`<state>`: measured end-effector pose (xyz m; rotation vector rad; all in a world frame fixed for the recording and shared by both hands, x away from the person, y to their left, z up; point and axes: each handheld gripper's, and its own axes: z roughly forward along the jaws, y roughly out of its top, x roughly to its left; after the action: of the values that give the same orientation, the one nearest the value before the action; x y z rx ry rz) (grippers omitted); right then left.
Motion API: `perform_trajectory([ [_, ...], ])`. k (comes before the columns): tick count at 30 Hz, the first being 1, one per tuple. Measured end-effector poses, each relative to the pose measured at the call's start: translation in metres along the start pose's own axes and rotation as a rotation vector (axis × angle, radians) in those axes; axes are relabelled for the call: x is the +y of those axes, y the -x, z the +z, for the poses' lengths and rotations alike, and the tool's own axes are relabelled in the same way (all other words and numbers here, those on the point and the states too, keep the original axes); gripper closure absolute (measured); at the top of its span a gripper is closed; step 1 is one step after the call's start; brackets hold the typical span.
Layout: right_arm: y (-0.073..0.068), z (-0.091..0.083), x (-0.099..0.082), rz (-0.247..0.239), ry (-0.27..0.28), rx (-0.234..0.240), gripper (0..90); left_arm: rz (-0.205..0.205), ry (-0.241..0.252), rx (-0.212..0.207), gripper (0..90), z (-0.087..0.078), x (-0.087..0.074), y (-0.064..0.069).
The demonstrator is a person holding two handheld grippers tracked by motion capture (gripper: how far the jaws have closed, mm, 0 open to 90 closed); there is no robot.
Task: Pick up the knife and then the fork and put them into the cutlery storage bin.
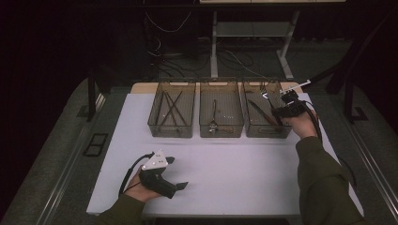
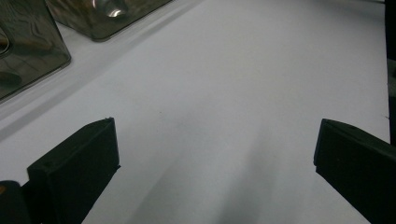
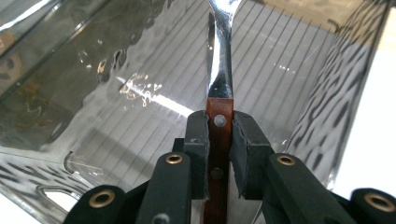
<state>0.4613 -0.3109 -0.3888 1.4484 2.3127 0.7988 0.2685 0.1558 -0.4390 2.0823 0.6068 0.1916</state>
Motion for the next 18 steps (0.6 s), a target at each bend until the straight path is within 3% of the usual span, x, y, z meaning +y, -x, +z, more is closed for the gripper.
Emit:
perform_trajectory([
  [12, -0.008, 0.015, 0.007, -0.025, -0.109, -0.01, 76.5, -0.002, 0.004, -0.001, 0.0, 0.0, 0.0, 0.0],
  [18, -0.01, 0.016, 0.01, -0.026, -0.091, -0.003, 70.4, -0.004, 0.008, -0.002, 0.0, 0.0, 0.0, 0.001],
])
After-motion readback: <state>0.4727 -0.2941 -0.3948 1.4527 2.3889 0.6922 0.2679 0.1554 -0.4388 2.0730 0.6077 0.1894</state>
